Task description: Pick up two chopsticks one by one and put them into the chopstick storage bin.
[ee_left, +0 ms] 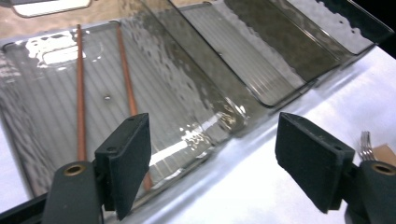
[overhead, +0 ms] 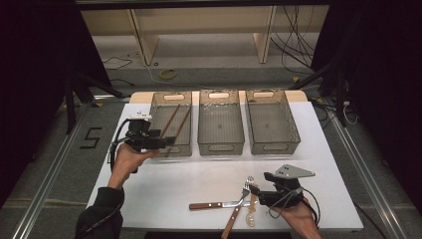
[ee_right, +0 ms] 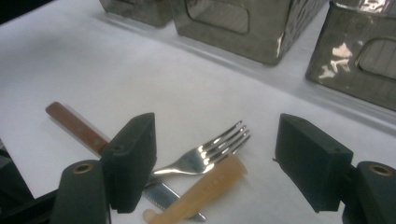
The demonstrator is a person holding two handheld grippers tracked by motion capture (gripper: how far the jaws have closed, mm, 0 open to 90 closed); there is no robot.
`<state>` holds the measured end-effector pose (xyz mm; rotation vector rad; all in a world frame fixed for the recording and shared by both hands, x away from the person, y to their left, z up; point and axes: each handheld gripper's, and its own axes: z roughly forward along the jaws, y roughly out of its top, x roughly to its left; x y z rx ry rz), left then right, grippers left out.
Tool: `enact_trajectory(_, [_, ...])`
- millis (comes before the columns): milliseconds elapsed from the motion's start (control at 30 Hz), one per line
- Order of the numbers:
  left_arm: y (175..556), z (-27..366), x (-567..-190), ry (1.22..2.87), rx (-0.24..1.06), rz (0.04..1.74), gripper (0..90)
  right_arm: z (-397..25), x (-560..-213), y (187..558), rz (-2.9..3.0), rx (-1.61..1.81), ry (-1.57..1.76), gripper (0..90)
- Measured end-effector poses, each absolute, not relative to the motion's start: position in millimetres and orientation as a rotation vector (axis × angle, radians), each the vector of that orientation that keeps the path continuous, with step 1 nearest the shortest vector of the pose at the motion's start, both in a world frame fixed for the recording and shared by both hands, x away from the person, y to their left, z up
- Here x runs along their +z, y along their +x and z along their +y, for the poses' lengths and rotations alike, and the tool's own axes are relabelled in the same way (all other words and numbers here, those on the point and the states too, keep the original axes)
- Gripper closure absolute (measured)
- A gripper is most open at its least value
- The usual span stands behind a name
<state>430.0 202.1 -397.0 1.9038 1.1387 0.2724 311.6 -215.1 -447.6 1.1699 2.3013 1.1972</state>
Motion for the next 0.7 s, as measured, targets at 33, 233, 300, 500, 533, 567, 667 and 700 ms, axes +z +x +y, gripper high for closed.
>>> enact_trajectory(33, [426.9,200.7,-397.5,1.901,0.279,1.131,25.6,-214.5,-448.0,312.0,2.307,1.181,1.177,30.4])
enact_trajectory(233, [411.3,199.0,-402.5,1.884,0.282,1.095,22.9,-209.2,-451.6,315.2,2.345,1.085,1.232,30.7])
enact_trajectory(300, [406.2,198.3,-405.1,1.883,0.280,1.083,22.7,-207.0,-452.6,316.4,2.349,1.061,1.250,31.4])
enact_trajectory(500, [390.9,194.3,-419.7,1.878,0.299,1.055,21.1,-202.7,-457.0,320.1,2.362,0.987,1.314,34.4])
enact_trajectory(533, [388.4,193.1,-422.7,1.872,0.296,1.056,21.0,-202.0,-457.6,320.4,2.364,0.977,1.322,34.8])
enact_trajectory(567, [386.3,192.1,-425.3,1.874,0.292,1.050,20.9,-201.6,-458.4,321.0,2.367,0.974,1.328,35.4])
enact_trajectory(667, [381.2,188.5,-430.9,1.888,0.302,1.035,20.8,-199.7,-460.3,321.8,2.378,0.946,1.332,37.1])
enact_trajectory(700, [380.0,188.0,-432.1,1.890,0.303,1.030,20.7,-199.5,-461.2,322.2,2.380,0.940,1.336,37.8])
